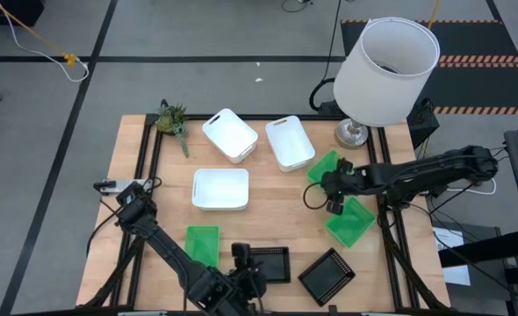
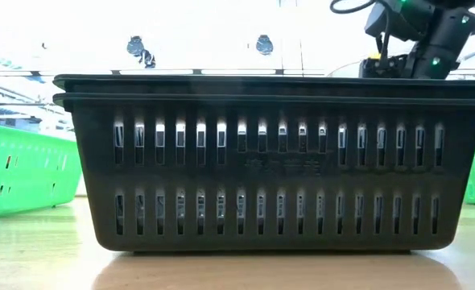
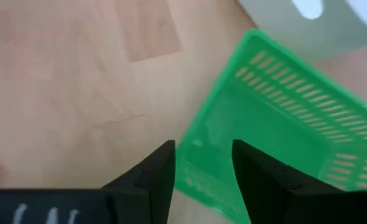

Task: Stack baskets by color
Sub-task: Stack the top green bin into the bottom left green bin

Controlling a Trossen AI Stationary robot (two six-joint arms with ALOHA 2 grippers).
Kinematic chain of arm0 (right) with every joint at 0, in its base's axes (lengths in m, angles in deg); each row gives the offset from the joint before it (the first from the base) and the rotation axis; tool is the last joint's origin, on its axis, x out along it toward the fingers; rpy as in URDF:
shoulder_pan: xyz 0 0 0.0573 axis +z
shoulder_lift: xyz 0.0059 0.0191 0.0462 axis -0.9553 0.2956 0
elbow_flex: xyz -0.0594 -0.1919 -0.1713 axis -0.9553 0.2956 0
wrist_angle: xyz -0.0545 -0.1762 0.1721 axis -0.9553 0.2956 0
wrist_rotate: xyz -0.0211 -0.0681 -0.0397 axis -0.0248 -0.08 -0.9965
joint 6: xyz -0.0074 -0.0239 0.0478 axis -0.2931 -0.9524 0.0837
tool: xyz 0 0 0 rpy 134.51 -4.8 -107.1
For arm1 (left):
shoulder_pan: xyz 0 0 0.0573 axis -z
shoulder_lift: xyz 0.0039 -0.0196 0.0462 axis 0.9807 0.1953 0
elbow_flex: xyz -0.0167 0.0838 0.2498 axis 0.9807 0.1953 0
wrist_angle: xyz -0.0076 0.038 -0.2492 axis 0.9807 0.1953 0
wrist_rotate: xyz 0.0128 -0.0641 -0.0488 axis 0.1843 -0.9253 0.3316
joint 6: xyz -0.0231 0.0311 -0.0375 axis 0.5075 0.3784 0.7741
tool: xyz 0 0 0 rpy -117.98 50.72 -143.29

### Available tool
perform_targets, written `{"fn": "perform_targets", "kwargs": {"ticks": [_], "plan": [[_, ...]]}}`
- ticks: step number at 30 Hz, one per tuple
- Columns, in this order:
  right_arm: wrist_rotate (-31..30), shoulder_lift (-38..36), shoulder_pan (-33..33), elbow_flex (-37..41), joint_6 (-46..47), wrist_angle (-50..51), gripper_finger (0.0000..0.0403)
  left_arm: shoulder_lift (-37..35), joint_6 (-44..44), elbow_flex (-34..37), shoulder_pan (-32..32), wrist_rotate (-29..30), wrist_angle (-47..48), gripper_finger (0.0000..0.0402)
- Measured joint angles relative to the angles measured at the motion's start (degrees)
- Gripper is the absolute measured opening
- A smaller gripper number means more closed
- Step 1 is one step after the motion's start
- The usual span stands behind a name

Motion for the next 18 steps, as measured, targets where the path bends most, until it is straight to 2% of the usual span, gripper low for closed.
{"fn": "perform_targets", "kwargs": {"ticks": [5,12,15,18], "plan": [[3.41,0.53,0.28,0.00,0.17,-0.18,0.0148,0.00,-0.47,0.00,-0.08,0.07,0.00,0.0179],[1.41,3.25,0.76,0.00,-0.89,-1.06,0.0132,0.00,-1.32,0.00,-0.52,0.08,-0.33,0.0179],[1.44,5.13,0.68,0.00,-0.68,-1.51,0.0114,0.00,-1.50,0.00,-0.66,0.05,-0.32,0.0179],[1.53,6.82,0.35,0.00,0.92,-1.80,0.0079,0.00,-1.76,0.00,-0.78,0.06,-0.33,0.0179]]}}
